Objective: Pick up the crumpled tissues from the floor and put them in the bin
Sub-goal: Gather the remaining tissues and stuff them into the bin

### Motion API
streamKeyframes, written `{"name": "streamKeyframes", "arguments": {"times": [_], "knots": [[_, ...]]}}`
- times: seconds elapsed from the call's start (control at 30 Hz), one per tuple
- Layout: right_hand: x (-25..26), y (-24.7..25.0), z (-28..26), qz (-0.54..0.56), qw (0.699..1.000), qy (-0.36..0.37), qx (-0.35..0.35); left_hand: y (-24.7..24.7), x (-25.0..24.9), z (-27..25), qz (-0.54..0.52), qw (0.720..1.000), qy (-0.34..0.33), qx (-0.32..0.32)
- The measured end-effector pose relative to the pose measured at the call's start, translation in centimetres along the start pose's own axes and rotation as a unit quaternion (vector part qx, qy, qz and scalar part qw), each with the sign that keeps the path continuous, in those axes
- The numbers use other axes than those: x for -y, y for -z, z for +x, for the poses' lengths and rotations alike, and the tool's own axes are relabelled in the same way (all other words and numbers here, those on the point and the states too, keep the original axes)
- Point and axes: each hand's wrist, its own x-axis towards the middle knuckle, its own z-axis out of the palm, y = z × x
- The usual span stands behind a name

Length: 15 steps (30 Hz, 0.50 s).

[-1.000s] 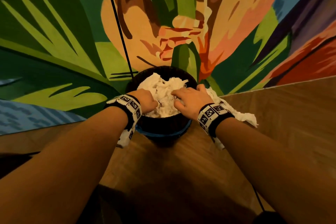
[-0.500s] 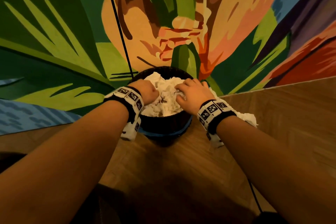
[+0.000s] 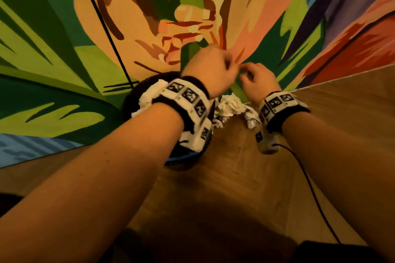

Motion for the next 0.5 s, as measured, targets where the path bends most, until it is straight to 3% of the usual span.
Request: {"name": "streamKeyframes", "arguments": {"times": [0.2, 0.4, 0.5], "knots": [[-8.5, 0.5, 2.0, -0.048, 0.989, -0.113, 0.080, -10.4, -4.4, -1.1, -0.014, 0.986, -0.070, 0.152], [-16.8, -2.0, 1.4, -0.123, 0.952, -0.205, 0.192, -20.2, -0.8, -3.4, 0.011, 0.931, 0.011, 0.366], [-19.8, -4.2, 0.4, -0.133, 0.937, -0.228, 0.229, -23.6, 1.3, -3.7, 0.012, 0.903, 0.064, 0.426]]}}
